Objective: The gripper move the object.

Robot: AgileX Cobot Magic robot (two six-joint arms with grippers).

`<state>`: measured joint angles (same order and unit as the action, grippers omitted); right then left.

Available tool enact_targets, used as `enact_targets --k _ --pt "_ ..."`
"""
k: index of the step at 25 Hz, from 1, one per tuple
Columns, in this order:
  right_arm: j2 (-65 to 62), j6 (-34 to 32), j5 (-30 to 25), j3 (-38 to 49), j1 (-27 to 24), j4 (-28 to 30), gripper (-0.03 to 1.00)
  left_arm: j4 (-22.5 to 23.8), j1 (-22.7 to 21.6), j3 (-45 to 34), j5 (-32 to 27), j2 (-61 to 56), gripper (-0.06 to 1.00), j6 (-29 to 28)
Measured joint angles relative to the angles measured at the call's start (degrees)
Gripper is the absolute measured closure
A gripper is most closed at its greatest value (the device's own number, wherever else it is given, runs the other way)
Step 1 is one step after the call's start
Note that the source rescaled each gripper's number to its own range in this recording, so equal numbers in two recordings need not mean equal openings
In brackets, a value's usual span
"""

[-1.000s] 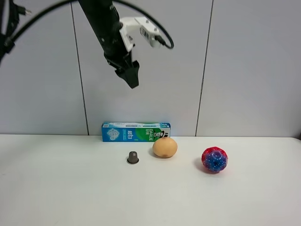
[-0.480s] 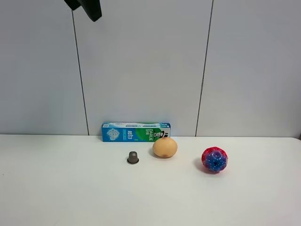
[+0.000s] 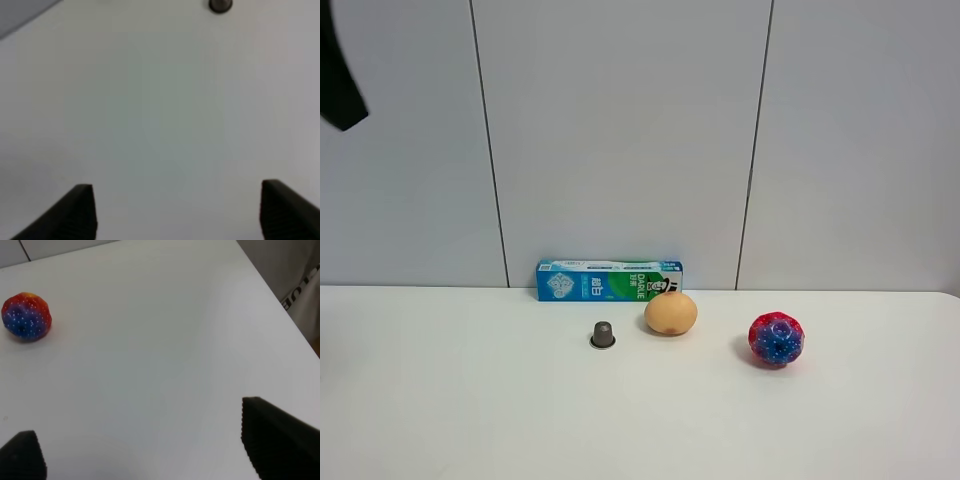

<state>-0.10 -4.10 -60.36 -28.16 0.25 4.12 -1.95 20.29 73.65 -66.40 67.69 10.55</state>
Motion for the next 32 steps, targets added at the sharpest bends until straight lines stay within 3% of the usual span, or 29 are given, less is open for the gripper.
enact_targets --k 5,15,19,26,32 --pt "0.0 0.0 0.0 0.0 0.0 0.0 -0.03 -4.28 -4.99 -13.39 0.46 -15.55 0.37 -0.92" --pt "0.0 0.0 0.0 0.0 0.0 0.0 -0.03 -5.22 -19.19 -27.15 -2.37 -42.81 0.37 -1.78" --pt "0.0 0.0 0.0 0.0 0.0 0.0 -0.03 -6.26 -23.0 -32.72 -1.99 -49.68 0.37 -1.78" --pt "0.0 0.0 0.0 0.0 0.0 0.0 -0.03 -8.83 -27.82 -42.75 3.84 -58.63 0.37 -0.21" --pt "0.0 0.0 0.0 0.0 0.0 0.0 -0.03 -8.96 -30.46 -44.07 5.31 -62.1 0.37 0.48"
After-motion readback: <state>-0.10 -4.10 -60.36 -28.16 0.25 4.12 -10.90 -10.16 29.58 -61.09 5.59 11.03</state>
